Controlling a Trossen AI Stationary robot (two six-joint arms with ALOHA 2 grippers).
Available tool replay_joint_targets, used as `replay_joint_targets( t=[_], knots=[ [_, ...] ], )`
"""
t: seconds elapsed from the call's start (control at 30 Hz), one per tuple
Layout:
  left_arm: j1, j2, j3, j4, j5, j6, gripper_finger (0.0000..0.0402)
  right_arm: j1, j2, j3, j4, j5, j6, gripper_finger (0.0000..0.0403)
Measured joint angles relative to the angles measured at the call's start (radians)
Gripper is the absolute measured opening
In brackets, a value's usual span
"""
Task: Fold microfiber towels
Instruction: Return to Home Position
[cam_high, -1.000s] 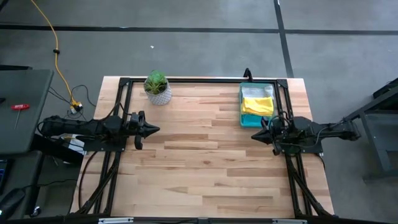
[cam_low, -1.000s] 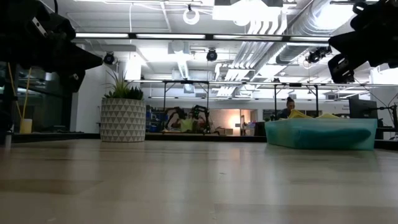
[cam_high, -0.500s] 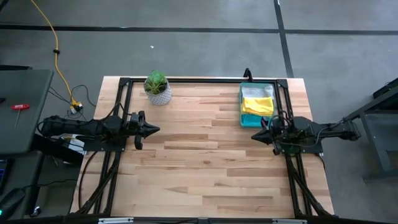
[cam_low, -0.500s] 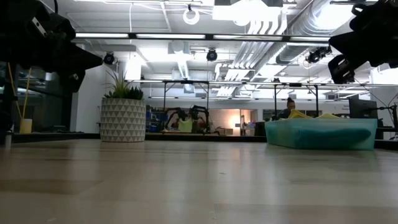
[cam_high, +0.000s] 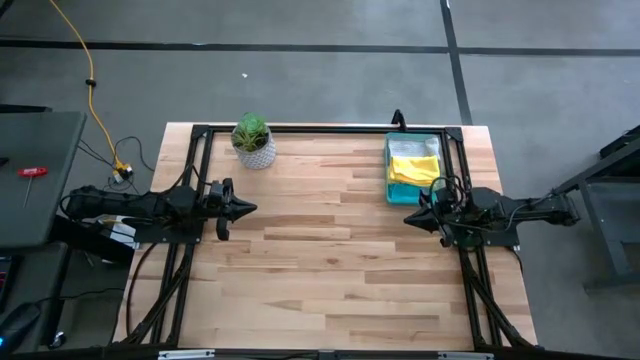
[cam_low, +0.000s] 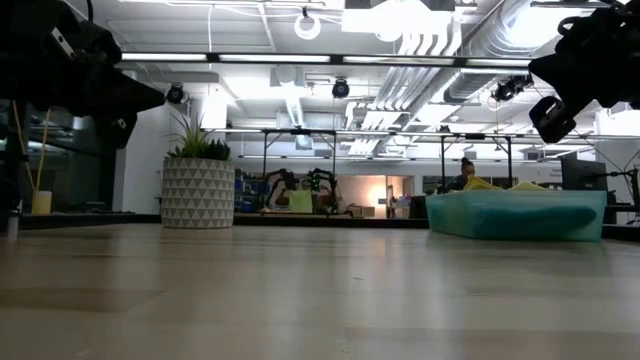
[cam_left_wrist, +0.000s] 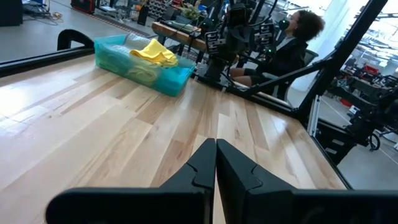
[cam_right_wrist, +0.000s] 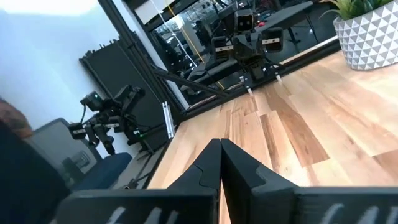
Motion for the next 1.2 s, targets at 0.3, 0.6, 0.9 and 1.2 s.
replay_joint_targets(
  t=[0.3,0.6,0.9,1.2],
  knots=[
    [0.0,0.0,0.0,0.0,0.0,0.0,0.0003,0.0,0.0,0.0,0.0,0.0,0.014,0.0],
    [0.0,0.0,0.0,0.0,-0.001,0.0,0.0003,0.0,0.0,0.0,0.0,-0.001,0.014,0.0],
    [0.0,0.0,0.0,0.0,-0.001,0.0,0.0003,0.0,0.0,0.0,0.0,-0.001,0.014,0.0],
    [0.0,0.0,0.0,0.0,-0.001,0.0,0.0003,0.0,0.0,0.0,0.0,-0.001,0.014,0.0]
  ],
)
